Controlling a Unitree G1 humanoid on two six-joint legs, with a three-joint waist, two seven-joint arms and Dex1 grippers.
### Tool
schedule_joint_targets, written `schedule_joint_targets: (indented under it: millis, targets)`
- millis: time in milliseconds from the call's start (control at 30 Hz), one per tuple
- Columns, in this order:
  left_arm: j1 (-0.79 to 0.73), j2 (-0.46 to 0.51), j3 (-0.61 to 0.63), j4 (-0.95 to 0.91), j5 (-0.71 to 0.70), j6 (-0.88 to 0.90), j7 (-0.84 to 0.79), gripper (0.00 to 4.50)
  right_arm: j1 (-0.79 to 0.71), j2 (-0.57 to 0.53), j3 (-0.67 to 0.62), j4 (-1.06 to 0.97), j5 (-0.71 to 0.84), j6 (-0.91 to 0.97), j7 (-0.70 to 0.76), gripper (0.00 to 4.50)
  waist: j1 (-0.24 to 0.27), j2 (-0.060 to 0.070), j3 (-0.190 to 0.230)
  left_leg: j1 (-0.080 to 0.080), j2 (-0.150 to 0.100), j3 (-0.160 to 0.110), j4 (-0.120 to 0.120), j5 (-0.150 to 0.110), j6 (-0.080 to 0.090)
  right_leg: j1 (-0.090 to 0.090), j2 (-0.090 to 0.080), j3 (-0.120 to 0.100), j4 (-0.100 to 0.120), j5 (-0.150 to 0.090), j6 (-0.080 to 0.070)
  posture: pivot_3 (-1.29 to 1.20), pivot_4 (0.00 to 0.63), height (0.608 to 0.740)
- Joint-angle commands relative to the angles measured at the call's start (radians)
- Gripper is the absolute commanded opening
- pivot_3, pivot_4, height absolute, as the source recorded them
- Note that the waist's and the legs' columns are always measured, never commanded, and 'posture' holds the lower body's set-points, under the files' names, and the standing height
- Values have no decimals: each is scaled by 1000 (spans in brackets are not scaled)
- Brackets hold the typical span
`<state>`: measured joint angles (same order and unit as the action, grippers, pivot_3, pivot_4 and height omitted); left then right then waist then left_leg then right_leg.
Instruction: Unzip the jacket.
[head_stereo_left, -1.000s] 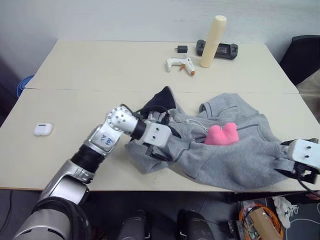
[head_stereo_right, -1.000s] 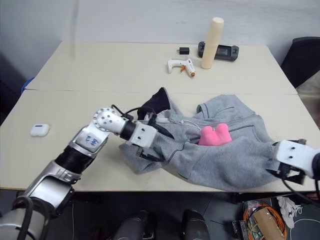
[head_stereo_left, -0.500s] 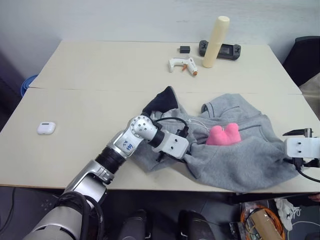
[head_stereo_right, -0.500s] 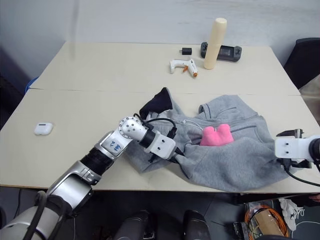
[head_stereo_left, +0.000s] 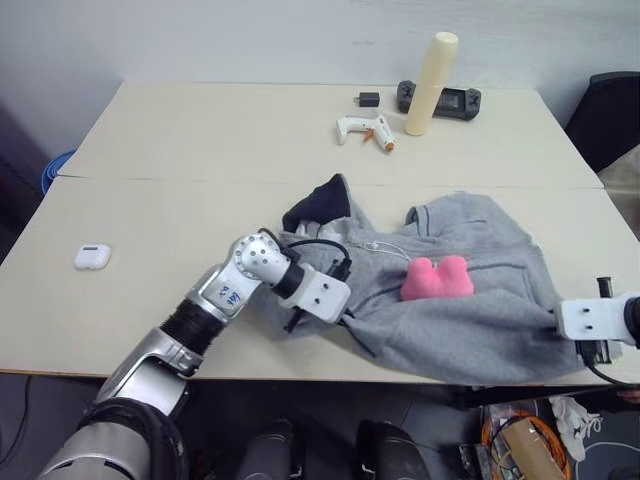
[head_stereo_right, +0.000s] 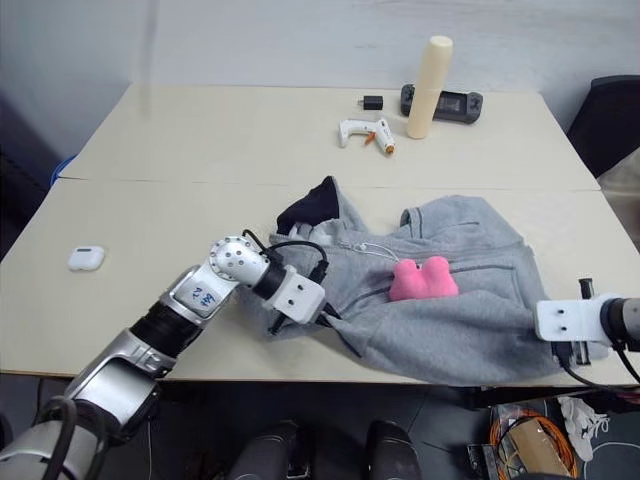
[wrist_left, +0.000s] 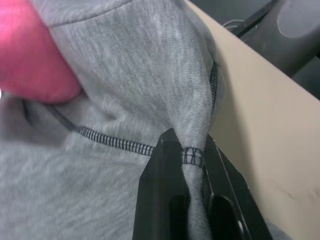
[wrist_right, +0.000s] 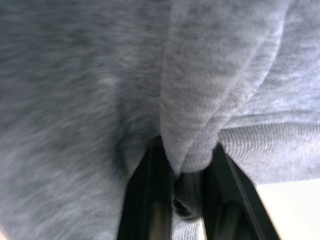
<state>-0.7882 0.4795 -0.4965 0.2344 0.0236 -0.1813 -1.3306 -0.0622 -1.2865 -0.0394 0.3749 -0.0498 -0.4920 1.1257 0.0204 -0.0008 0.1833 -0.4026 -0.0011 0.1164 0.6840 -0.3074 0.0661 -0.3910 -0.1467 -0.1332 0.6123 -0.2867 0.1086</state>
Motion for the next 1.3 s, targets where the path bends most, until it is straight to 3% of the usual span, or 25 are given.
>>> schedule_joint_targets:
  millis: [33,167,333,500,667,833,1000,1167,1233,1300]
  targets:
    - [11,83,42,10,-10,-72,-52,0,219,-35,-129,-202,159,137,117,212,2,0,0,0,0,-1,0,0,0,0,0,0,-2,0,0,0,150,740]
    - [53,145,56,-44,-89,-49,-134,0,473,21,-308,-455,210,294,135,212,4,0,0,0,1,-2,0,-1,-1,1,-1,-1,-4,0,-1,0,150,740]
    - [138,213,51,-192,-140,60,-193,0,680,143,-427,-627,143,357,88,212,4,0,0,0,1,-3,-1,-3,-3,1,0,-1,-5,-1,-1,0,150,740]
    - [169,231,50,-233,-116,124,-174,0,678,208,-436,-628,38,344,-21,212,4,0,0,0,0,-3,-1,-2,-2,1,0,0,-4,-1,-1,0,150,740]
    - [192,211,51,-230,-93,162,-127,0,679,229,-457,-642,26,347,-35,212,4,0,0,0,0,-3,-1,-2,-3,1,0,1,-3,-1,-1,0,150,740]
    - [194,195,54,-209,-97,177,-115,1465,656,247,-474,-693,60,406,-40,212,4,0,0,0,0,-2,-1,-2,-2,1,0,1,-3,-1,-1,0,150,740]
    - [211,257,106,-212,-149,187,-163,2988,666,254,-563,-843,229,626,53,1975,3,1,0,0,0,-3,-1,-2,-2,0,-1,1,-2,-1,-1,0,150,740]
    - [250,378,242,-335,-353,372,-232,4496,611,259,-706,-979,447,881,80,3653,-1,1,0,0,3,-3,-1,-2,-3,0,0,1,-2,-1,-3,0,150,740]
    - [245,428,305,-364,-454,467,-249,4500,554,254,-757,-1019,578,1002,62,4344,2,1,0,1,2,-4,-1,-2,-3,0,0,1,-2,-2,-3,0,150,740]
    - [213,464,354,-377,-556,578,-268,4500,486,243,-786,-1045,738,1139,26,4481,5,0,0,1,2,-5,-1,-3,-3,1,-1,1,-2,-2,-3,0,150,740]
